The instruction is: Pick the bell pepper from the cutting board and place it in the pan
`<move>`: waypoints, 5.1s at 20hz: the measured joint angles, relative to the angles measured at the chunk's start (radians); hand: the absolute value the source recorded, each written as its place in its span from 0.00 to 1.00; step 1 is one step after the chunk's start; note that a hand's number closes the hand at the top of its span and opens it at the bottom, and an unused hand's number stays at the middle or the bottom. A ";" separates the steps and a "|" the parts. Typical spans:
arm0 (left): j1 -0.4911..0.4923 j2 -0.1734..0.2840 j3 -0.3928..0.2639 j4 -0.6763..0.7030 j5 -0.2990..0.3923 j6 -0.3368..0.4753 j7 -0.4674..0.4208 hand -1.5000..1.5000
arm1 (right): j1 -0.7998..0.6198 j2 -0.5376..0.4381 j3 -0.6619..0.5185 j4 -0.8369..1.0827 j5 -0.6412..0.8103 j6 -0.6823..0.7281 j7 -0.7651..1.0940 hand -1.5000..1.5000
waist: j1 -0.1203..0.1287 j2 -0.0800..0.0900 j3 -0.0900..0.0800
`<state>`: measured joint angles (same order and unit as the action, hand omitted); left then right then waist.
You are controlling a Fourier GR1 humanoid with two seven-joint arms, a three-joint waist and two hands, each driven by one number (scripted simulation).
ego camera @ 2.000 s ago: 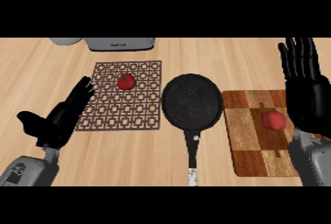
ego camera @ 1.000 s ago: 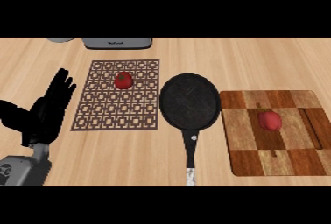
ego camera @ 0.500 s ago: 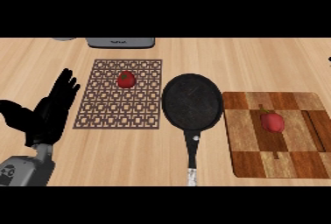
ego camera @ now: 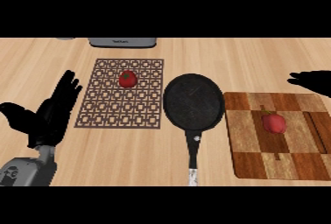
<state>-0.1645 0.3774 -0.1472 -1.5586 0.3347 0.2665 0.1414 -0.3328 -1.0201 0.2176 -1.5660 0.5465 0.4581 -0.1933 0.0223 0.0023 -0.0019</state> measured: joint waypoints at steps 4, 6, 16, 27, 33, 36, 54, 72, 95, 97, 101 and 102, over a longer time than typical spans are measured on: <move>-0.015 -0.007 0.014 0.013 -0.009 -0.003 0.014 0.50 | -0.012 0.015 0.059 -0.010 0.070 0.081 0.043 0.00 | -0.010 -0.001 0.001; -0.010 -0.017 0.018 0.014 -0.019 -0.003 0.013 0.50 | -0.004 0.035 0.077 -0.041 0.104 0.104 0.066 0.00 | -0.014 -0.002 0.001; -0.010 -0.026 0.056 -0.017 -0.039 -0.020 0.055 0.50 | 0.018 0.106 0.145 -0.162 0.340 0.127 0.187 0.00 | -0.021 -0.003 0.002; -0.008 -0.060 0.100 -0.036 -0.081 -0.062 0.078 0.50 | 0.033 0.287 0.160 -0.143 0.520 0.159 0.218 0.00 | -0.019 -0.002 0.002; -0.005 -0.087 0.119 -0.025 -0.099 -0.083 0.073 0.50 | 0.022 0.350 0.146 -0.048 0.618 0.130 0.212 0.00 | -0.019 -0.002 0.002; -0.005 -0.096 0.129 -0.032 -0.115 -0.088 0.080 0.50 | -0.007 0.394 0.134 0.000 0.650 0.138 0.198 0.00 | -0.018 -0.002 0.002; -0.010 -0.138 0.189 -0.032 -0.154 -0.152 0.102 0.50 | -0.065 0.526 0.053 0.318 0.820 -0.018 0.036 0.00 | -0.018 -0.002 0.002; -0.002 -0.181 0.210 -0.023 -0.194 -0.174 0.080 0.50 | -0.118 0.603 -0.003 0.546 0.897 -0.213 -0.117 1.00 | -0.019 -0.011 -0.010; -0.077 -0.205 0.153 0.017 -0.208 -0.197 0.103 0.50 | -0.436 1.016 0.369 0.180 0.700 -0.245 1.132 1.00 | 0.085 -0.014 -0.001; -0.076 -0.213 0.144 0.022 -0.212 -0.197 0.098 0.50 | -0.497 1.014 0.412 0.173 0.662 -0.255 1.212 1.00 | 0.090 -0.010 -0.002; -0.075 -0.208 0.151 0.024 -0.212 -0.198 0.098 0.50 | -0.609 1.008 0.458 0.177 0.587 -0.281 1.310 1.00 | 0.085 -0.006 -0.002; -0.078 -0.208 0.155 0.029 -0.214 -0.196 0.091 0.50 | -0.632 1.008 0.463 0.185 0.575 -0.290 1.326 1.00 | 0.080 -0.005 -0.002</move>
<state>-0.2423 0.1695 0.0076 -1.5294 0.1204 0.0710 0.2322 -0.9643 -0.0124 0.6807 -1.3808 1.1215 0.1685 1.1324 0.1020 -0.0023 -0.0035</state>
